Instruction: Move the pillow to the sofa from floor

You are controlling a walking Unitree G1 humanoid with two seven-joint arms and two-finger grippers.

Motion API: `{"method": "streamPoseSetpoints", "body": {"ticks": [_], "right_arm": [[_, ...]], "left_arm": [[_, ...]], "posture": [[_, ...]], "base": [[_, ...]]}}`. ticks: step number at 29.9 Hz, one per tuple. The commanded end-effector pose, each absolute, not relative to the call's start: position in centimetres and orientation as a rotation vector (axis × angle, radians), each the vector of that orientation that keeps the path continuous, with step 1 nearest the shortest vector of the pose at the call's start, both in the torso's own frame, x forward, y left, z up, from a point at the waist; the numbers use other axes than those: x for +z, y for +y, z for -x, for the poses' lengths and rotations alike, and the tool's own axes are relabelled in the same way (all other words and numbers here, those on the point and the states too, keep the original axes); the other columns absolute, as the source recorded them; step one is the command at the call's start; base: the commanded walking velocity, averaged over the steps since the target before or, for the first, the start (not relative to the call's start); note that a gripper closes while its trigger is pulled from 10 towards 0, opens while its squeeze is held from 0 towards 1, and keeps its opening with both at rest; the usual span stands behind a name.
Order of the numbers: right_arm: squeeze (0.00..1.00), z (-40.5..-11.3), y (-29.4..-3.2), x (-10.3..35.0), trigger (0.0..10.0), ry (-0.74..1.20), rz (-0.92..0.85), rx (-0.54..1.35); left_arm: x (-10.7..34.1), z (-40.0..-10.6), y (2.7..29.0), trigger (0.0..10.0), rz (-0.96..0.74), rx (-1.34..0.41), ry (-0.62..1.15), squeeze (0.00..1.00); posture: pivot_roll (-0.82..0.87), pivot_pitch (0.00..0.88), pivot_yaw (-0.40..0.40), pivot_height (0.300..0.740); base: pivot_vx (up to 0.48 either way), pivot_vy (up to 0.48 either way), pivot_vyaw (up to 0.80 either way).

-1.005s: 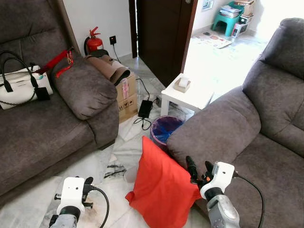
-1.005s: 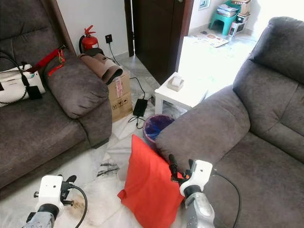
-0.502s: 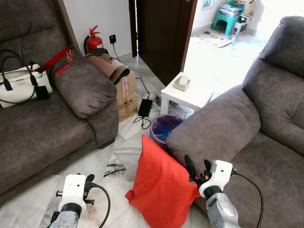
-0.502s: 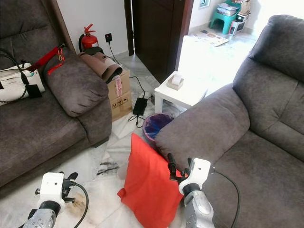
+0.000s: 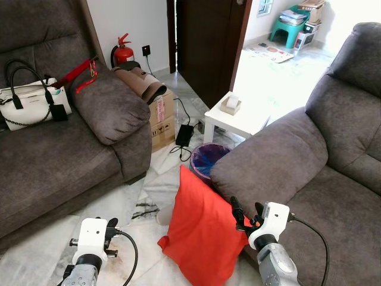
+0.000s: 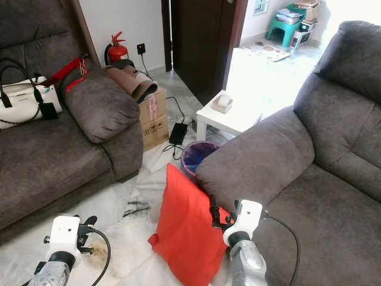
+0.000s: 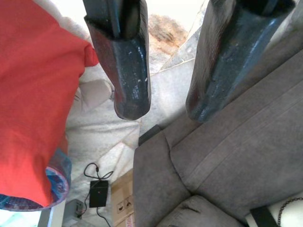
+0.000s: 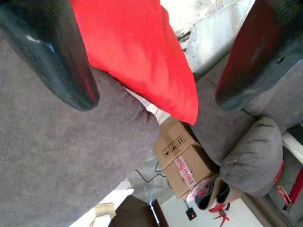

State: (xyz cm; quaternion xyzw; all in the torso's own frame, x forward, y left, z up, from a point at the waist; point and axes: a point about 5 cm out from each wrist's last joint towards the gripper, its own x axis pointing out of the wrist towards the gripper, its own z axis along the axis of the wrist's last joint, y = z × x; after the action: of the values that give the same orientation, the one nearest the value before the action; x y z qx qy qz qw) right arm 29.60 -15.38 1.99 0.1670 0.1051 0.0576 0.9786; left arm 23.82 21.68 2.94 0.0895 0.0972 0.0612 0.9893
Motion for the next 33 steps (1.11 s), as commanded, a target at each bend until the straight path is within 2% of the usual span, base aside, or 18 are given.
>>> {"method": "streamPoseSetpoints", "body": {"ticks": [1, 15, 20, 33], "right_arm": [[0.0, -29.4, -15.0, 1.5, 10.0, 0.256, -0.313, 0.132], [0.0, -29.5, -14.5, 1.5, 10.0, 0.258, -0.283, 0.161], [0.0, -29.5, -14.4, 1.7, 10.0, 0.242, -0.278, 0.168], [0.0, -29.4, -14.4, 1.5, 10.0, 0.257, -0.24, 0.176]], "left_arm": [[2.5, -23.7, 21.6, 10.0, -0.178, 0.117, 0.224, 0.0], [2.0, -23.5, 21.6, 10.0, -0.176, 0.119, 0.241, 0.0], [1.5, -23.0, 21.6, 10.0, -0.175, 0.121, 0.258, 0.0], [1.2, -22.9, 21.6, 10.0, -0.183, 0.122, 0.267, 0.0]], "posture": [[0.07, 0.13, 0.007, 0.681], [0.07, 0.133, 0.005, 0.671], [0.07, 0.136, 0.003, 0.638], [0.08, 0.14, 0.001, 0.638]], "base": [[0.0, 0.0, 0.0], [0.0, 0.0, 0.0], [0.0, 0.0, 0.0], [0.0, 0.0, 0.0]]}}
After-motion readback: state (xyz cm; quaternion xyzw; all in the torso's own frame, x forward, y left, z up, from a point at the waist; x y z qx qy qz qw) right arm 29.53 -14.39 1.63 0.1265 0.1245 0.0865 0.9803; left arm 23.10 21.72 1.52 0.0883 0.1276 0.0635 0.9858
